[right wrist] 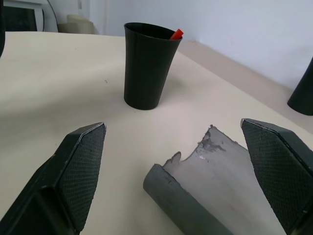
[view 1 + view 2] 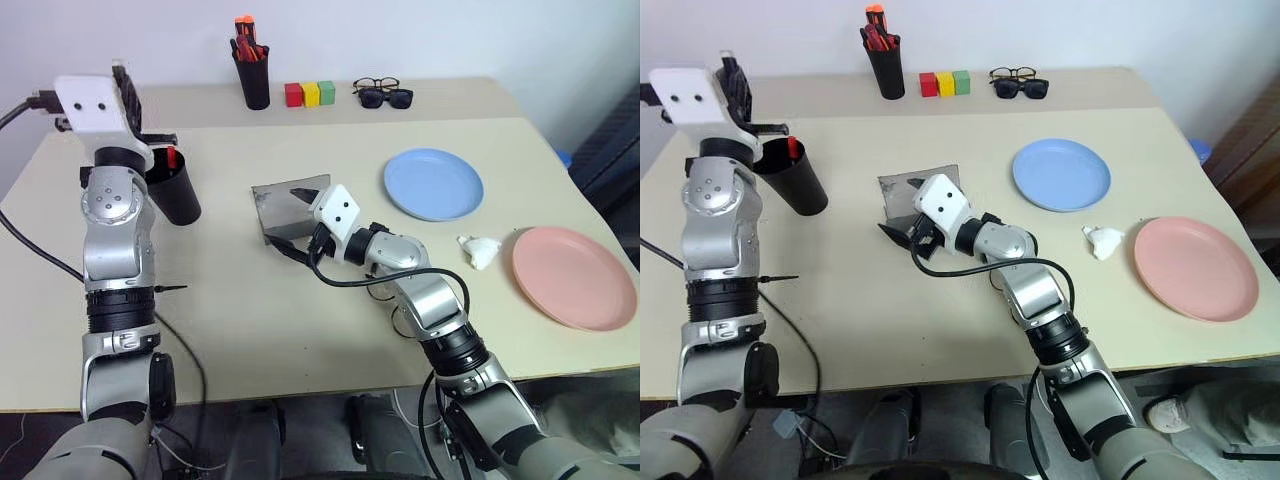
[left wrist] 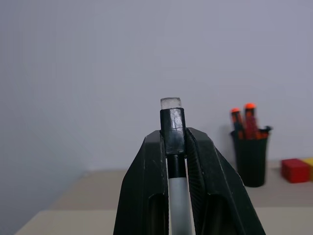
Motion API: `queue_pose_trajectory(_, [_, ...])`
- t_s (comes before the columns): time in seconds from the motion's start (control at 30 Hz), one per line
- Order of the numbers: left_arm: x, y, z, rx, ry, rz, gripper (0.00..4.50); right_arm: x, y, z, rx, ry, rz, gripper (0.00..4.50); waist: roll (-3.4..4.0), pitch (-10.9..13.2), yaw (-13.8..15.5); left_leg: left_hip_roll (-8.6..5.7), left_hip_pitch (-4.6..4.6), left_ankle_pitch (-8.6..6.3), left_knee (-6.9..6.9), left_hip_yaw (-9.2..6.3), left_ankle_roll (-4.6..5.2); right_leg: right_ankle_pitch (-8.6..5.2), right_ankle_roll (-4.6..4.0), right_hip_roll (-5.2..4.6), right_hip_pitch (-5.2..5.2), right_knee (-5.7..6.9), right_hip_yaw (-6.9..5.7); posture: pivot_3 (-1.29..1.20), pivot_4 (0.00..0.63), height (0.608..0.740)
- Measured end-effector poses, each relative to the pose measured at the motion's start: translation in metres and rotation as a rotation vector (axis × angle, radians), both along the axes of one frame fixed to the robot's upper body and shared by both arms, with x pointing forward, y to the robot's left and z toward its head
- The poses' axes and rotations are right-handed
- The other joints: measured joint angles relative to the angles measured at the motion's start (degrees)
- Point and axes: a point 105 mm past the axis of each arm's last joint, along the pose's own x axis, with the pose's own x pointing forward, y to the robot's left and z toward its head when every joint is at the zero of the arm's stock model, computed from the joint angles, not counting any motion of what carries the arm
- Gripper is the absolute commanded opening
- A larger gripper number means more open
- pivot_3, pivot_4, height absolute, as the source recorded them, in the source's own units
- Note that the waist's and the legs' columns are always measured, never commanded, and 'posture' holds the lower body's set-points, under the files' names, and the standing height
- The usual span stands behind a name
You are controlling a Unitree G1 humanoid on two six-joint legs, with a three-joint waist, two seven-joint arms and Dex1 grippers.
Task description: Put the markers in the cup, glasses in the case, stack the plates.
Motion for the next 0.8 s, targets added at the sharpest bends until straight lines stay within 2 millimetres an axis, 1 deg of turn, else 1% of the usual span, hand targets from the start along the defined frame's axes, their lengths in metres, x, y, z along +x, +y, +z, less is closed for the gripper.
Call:
queue_pose_trajectory(0.3, [0.013, 0.009, -0.032, -0.004, 0.052, 0.011, 0.03, 0.0, 0.0, 0.0, 0.001, -0.001, -0.003, 4.5, 0.0, 0.0, -0.18, 0.0, -0.01, 0.0, 0.0, 0.0, 0.0, 0.0, 0.0, 0.0, 0.0, 0.01, 0.0, 0.0, 0.15, 0.74])
queue_pose_trajectory(0.4, [0.016, 0.005, -0.039, -0.013, 0.067, -0.009, 1.41, 0.0, 0.0, 0.0, 0.001, -0.001, -0.004, 4.5, 0.0, 0.0, -0.16, 0.0, -0.01, 0.0, 0.0, 0.0, 0.0, 0.0, 0.0, 0.0, 0.0, 0.02, -0.01, 0.0, 0.15, 0.74])
queue_pose_trajectory(0.53, [0.017, 0.002, -0.041, -0.015, 0.066, -0.017, 3.49, 0.0, 0.0, 0.0, 0.0, -0.001, -0.004, 4.5, 0.0, 0.0, -0.19, 0.0, 0.0, 0.0, 0.0, -0.01, 0.0, 0.0, 0.0, 0.01, 0.0, 0.02, -0.01, 0.0, 0.15, 0.74])
queue_pose_trajectory(0.57, [0.017, 0.002, -0.041, -0.018, 0.065, -0.019, 3.94, 0.0, 0.0, 0.0, 0.0, -0.001, -0.004, 4.5, 0.0, 0.0, -0.19, 0.0, 0.0, 0.0, 0.0, 0.0, 0.0, 0.0, 0.0, 0.01, 0.0, 0.02, -0.01, 0.0, 0.15, 0.74])
queue_pose_trajectory(0.67, [0.016, -0.003, -0.041, -0.044, 0.05, -0.057, 3.94, 0.0, -0.001, 0.0, -0.001, -0.001, -0.004, 4.5, 0.0, 0.0, -0.18, 0.0, -0.01, 0.0, 0.0, 0.0, 0.0, 0.0, 0.0, 0.0, 0.0, 0.02, -0.01, 0.0, 0.15, 0.74])
queue_pose_trajectory(0.73, [0.012, -0.014, -0.033, -0.065, 0.013, -0.147, 3.94, 0.001, -0.003, -0.001, -0.008, -0.002, -0.008, 4.5, 0.0, 0.0, -0.17, 0.01, -0.01, 0.0, 0.0, 0.0, -0.01, 0.0, 0.0, 0.0, 0.0, 0.01, -0.01, 0.0, 0.15, 0.74])
queue_pose_trajectory(0.8, [0.006, -0.035, -0.024, -0.049, 0.002, -0.292, 3.94, 0.002, -0.007, -0.002, -0.028, -0.004, -0.007, 4.5, 0.0, 0.0, -0.16, 0.0, -0.01, 0.0, 0.0, 0.0, 0.0, 0.0, 0.0, -0.01, 0.0, 0.01, 0.0, 0.0, 0.15, 0.74])
